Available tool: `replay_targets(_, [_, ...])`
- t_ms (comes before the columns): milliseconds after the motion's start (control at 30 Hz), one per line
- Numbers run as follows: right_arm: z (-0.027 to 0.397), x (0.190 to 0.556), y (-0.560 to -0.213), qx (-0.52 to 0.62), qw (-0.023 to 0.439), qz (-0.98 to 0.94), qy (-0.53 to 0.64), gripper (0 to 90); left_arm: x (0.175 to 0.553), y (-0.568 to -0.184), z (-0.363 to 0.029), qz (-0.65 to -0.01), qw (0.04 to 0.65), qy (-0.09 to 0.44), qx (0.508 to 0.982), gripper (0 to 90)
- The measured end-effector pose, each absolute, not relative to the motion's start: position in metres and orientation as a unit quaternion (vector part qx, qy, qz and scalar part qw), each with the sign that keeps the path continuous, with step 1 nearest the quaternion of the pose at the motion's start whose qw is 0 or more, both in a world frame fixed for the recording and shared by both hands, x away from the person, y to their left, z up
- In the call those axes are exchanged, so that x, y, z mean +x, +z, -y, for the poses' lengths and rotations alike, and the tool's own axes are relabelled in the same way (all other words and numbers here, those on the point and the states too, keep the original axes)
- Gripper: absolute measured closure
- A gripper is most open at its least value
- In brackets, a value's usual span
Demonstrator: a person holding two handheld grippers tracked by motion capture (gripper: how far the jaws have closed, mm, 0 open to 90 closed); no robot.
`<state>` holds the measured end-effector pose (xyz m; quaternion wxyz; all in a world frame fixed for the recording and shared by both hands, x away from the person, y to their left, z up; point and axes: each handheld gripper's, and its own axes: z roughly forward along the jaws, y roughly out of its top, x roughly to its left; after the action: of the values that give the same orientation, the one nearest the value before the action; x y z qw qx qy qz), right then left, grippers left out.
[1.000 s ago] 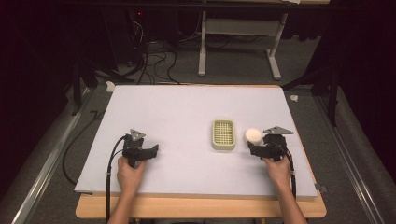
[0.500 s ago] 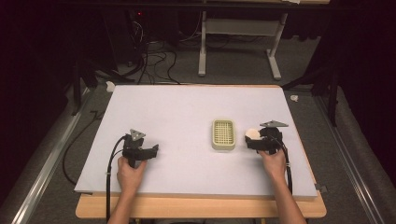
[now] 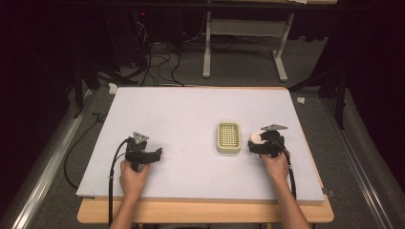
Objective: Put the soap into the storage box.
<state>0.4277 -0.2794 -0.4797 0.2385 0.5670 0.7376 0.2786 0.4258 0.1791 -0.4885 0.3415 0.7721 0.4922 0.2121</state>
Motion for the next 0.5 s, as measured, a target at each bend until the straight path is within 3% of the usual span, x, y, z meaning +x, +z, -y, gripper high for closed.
replay_targets(200, [0.2781,0.4272,-0.4794,0.561,0.237,-0.739,0.287,23.3,0.4259,-0.4885,-0.1791,-0.492,0.342,0.212,0.772,20.4])
replay_targets(500, [0.2789,0.4271,-0.4791,0.564,0.234,-0.736,0.291,24.2,0.4259,-0.4885,-0.1792,-0.492,0.342,0.212,0.772,20.4])
